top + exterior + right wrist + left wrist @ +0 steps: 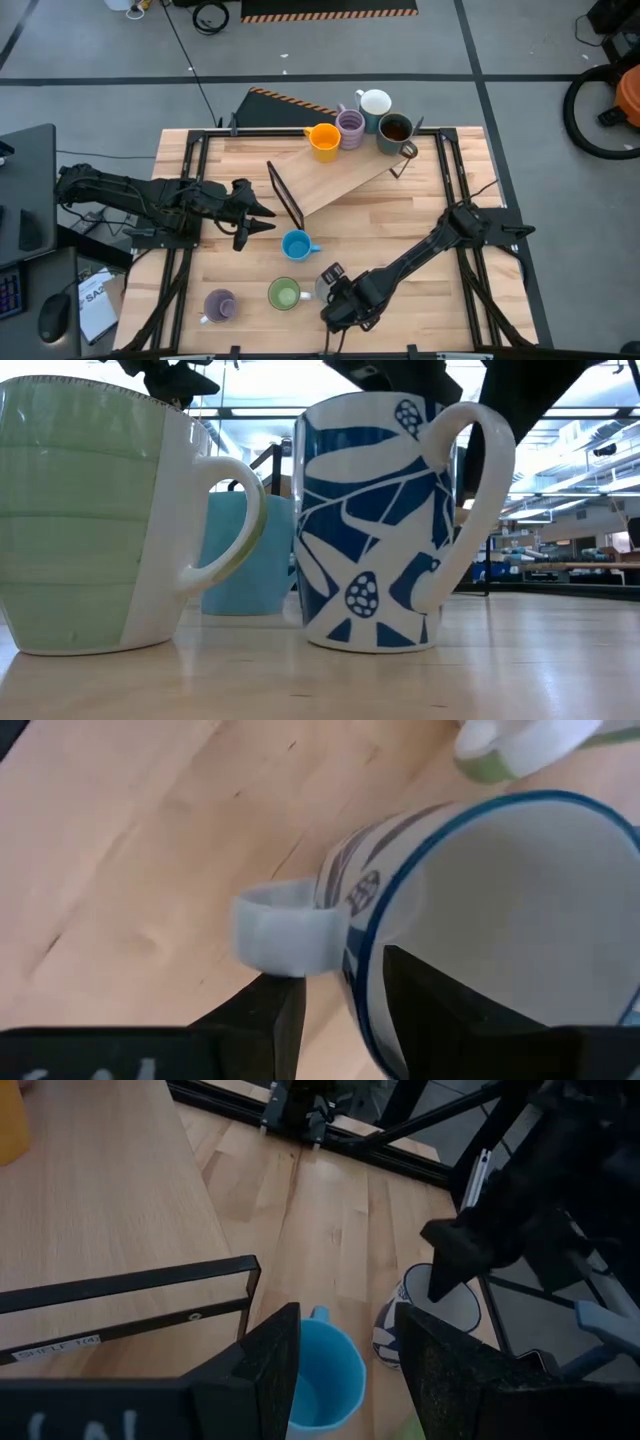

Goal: Place coffee mugs
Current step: Put the white and blue mug on the shelf

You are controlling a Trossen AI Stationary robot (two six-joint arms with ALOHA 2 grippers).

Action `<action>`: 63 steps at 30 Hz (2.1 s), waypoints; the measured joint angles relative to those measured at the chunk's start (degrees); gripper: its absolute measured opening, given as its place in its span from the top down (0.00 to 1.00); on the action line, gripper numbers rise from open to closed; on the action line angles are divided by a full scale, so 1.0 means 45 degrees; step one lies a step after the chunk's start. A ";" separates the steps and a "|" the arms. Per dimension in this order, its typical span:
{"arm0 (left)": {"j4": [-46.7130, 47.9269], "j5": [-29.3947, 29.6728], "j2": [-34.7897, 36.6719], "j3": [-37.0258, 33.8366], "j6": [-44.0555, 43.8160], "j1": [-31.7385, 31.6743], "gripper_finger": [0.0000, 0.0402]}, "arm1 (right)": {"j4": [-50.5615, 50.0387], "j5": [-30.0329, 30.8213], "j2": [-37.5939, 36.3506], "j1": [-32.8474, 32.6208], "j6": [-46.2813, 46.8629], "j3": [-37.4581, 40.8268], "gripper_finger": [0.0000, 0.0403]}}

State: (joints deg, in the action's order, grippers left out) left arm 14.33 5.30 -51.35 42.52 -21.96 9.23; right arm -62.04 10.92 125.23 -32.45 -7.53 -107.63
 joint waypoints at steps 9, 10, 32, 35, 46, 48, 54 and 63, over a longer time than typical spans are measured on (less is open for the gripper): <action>-0.0010 0.0000 0.0000 0.0000 0.0000 0.0000 0.57 | -0.0001 -0.0106 0.0015 0.0223 0.0077 0.0000 0.77; -0.0010 0.0000 0.0000 0.0000 0.0000 0.0000 0.57 | 0.0004 -0.0115 0.0006 0.0242 0.0080 0.0000 0.80; 0.0027 0.0000 0.0000 0.0000 0.0656 -0.0005 0.57 | -0.4281 0.0328 -0.2728 0.1706 -0.1046 -0.0005 0.93; 0.0025 0.0143 0.0000 0.0000 0.0698 -0.0015 0.57 | -0.4562 0.0355 -0.3487 0.2103 -0.1418 -0.0005 0.93; -0.0056 0.0602 0.0000 0.0000 0.2515 -0.0015 0.57 | -0.6007 0.0702 -0.5599 0.4564 -0.3224 -0.0010 0.92; -0.0164 0.0636 0.0000 0.0000 0.3234 -0.0015 0.57 | -0.6073 0.0711 -0.5936 0.5150 -0.3900 -0.0010 0.92; -0.0482 0.0631 0.0000 0.0000 0.4400 -0.0015 0.57 | -0.6027 0.0283 -0.6781 0.7174 -0.5980 -0.0015 0.92; -0.0651 0.0635 0.0000 0.0000 0.4512 -0.0015 0.57 | -0.5804 -0.0907 -0.6688 0.9459 -0.9511 0.0211 0.92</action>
State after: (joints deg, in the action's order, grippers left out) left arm 11.40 8.16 -51.35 42.52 -1.65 9.17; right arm -88.16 6.83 95.14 10.12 -50.32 -106.68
